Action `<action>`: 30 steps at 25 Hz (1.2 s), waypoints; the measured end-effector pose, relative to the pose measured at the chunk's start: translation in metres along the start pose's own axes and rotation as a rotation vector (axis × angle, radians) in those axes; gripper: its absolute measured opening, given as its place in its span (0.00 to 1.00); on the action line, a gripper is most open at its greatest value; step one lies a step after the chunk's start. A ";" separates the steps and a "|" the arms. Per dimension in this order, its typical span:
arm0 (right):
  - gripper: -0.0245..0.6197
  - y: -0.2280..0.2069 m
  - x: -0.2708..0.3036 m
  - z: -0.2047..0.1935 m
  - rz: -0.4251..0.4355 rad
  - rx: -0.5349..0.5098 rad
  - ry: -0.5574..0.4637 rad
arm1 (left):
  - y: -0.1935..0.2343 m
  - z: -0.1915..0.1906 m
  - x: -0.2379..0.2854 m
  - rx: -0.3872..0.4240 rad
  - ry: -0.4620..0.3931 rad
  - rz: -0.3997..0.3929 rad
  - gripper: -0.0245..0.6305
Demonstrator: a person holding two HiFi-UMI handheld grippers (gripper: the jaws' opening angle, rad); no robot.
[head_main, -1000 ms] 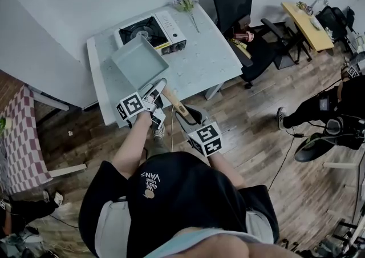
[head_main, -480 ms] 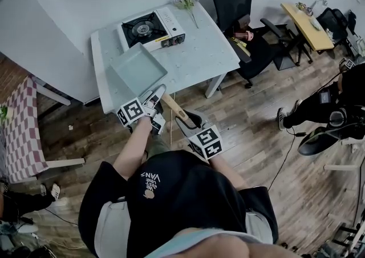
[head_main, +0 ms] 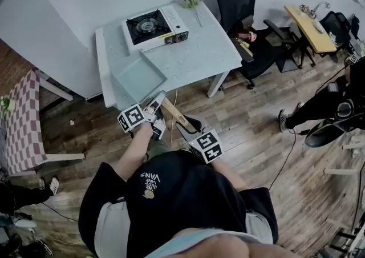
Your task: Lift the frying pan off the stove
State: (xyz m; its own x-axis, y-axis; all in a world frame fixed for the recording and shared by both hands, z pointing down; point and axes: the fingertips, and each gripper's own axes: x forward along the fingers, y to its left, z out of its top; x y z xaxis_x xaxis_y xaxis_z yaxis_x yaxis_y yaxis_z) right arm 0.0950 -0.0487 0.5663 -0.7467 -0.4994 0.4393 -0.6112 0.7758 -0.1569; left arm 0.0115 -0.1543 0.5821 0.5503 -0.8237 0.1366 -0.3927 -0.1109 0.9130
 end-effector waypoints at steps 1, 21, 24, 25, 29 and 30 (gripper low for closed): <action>0.25 0.002 0.000 -0.002 0.006 -0.001 0.005 | 0.002 -0.001 -0.003 -0.002 -0.004 0.005 0.36; 0.25 0.039 0.022 -0.018 0.102 -0.025 0.079 | 0.037 0.005 -0.051 -0.042 -0.081 0.064 0.36; 0.25 0.043 0.027 -0.017 0.114 -0.040 0.085 | 0.039 0.010 -0.057 -0.043 -0.097 0.070 0.36; 0.25 0.044 0.029 -0.016 0.117 -0.046 0.088 | 0.040 0.012 -0.059 -0.042 -0.103 0.072 0.36; 0.25 0.046 0.036 -0.014 0.125 -0.064 0.097 | 0.044 0.018 -0.062 -0.045 -0.116 0.075 0.36; 0.25 0.046 0.037 -0.014 0.126 -0.066 0.098 | 0.044 0.019 -0.063 -0.046 -0.118 0.075 0.36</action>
State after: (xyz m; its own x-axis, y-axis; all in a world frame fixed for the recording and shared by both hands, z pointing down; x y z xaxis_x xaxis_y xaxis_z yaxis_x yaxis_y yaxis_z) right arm 0.0428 -0.0257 0.5873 -0.7854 -0.3589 0.5043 -0.4932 0.8552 -0.1595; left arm -0.0546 -0.1181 0.6063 0.4291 -0.8887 0.1617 -0.3936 -0.0228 0.9190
